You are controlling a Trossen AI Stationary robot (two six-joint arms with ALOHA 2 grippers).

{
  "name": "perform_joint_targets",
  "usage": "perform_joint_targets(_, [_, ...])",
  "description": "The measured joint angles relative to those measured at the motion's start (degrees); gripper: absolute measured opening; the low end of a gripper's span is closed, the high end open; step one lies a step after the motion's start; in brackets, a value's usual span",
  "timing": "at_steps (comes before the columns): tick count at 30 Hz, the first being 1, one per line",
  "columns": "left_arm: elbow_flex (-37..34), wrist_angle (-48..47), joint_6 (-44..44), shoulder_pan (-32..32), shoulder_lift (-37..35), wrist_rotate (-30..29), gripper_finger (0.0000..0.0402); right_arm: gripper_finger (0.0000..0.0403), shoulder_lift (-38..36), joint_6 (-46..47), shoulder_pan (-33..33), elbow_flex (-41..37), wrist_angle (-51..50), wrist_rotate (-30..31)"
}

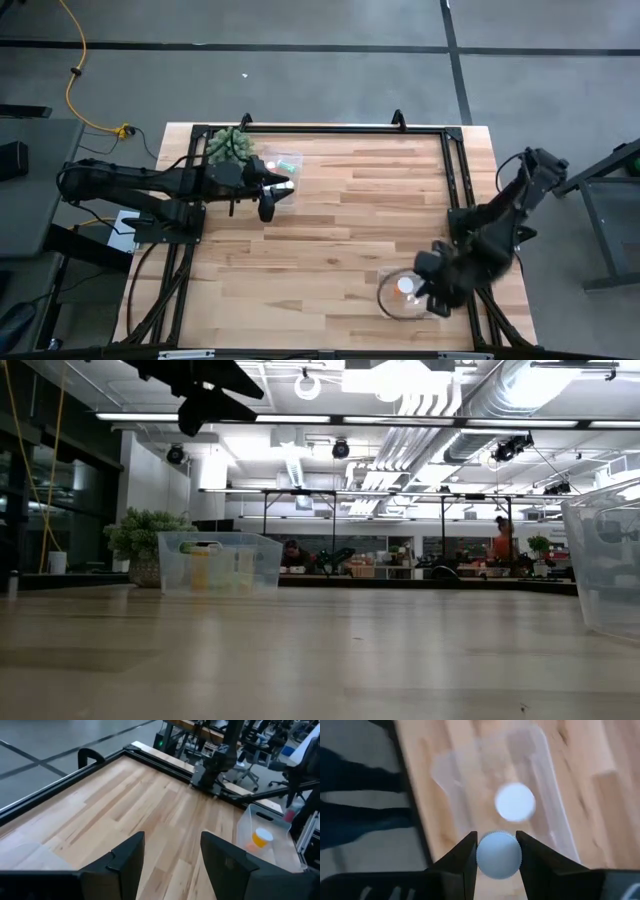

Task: Pick and place medicine bottles into bin by pill shape (circle, oval)
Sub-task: Put the blue capsule bottle into the bottom transparent bin

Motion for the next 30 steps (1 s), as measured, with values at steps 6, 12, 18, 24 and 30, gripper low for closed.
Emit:
perform_joint_targets(6, [0.0,0.0,-0.5,0.0,0.0,-1.1,0.0184,0.0104,7.1,8.5,8.5,0.0,-4.4,10.2])
perform_joint_targets(12, [0.0,0.0,-0.5,0.0,0.0,-1.7,0.0184,0.0104,14.9,10.5,11.8,0.0,-4.6,15.8])
perform_joint_targets(18, [0.0,0.0,-0.6,0.0,0.0,-2.5,0.0184,0.0104,21.3,16.1,12.3,0.0,-4.3,14.3])
perform_joint_targets(24, [0.0,0.0,-0.6,0.0,0.0,-2.5,0.0184,0.0104,22.2,19.7,12.2,0.0,-3.7,13.0])
perform_joint_targets(30, [0.0,0.0,-0.6,0.0,0.0,-2.5,0.0184,0.0104,22.2,22.0,12.2,-2.8,1.7,12.7])
